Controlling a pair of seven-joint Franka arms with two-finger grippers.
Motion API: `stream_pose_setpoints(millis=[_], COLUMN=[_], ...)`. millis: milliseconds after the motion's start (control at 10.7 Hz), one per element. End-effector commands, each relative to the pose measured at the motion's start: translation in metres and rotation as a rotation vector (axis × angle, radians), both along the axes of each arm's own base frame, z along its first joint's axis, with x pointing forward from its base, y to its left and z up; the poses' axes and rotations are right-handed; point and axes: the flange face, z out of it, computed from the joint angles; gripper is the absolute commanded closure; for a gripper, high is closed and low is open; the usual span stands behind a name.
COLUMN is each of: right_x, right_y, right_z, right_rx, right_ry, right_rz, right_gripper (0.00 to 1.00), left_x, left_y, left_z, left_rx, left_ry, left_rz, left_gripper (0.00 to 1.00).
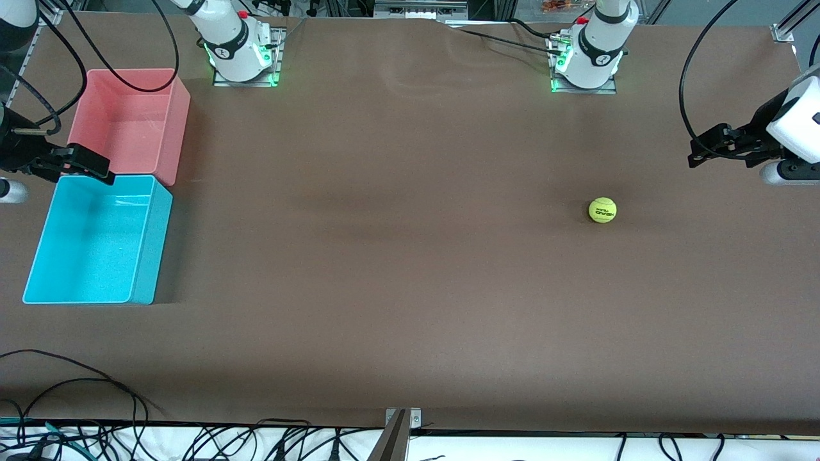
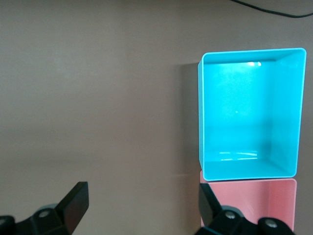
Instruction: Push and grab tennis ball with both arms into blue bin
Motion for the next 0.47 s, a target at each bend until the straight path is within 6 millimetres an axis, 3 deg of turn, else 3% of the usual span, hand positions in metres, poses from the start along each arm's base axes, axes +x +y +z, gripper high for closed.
stream_pose_setpoints(millis=[0,187,375], right_x=[0.005,0.005,0.005], right_y=[0.012,0.047,0.046], right_z=[0.008,0.009,0.003], right_rx=[-0.13,-0.297,-0.263], right_ry=[-0.051,-0.063,-0.045], right_rz=[0.059,0.158,0.133], right_gripper=[0.0,0.0,0.0], left_x=[0.001,0.001,0.001], left_y=[0.006,0.007,0.007], left_z=[0.003,0.003,0.003], left_rx=[-0.015,-0.015,-0.015], left_ry=[-0.001,0.0,0.001], left_rz=[0.009,0.01,0.01], left_gripper=[0.0,0.0,0.0])
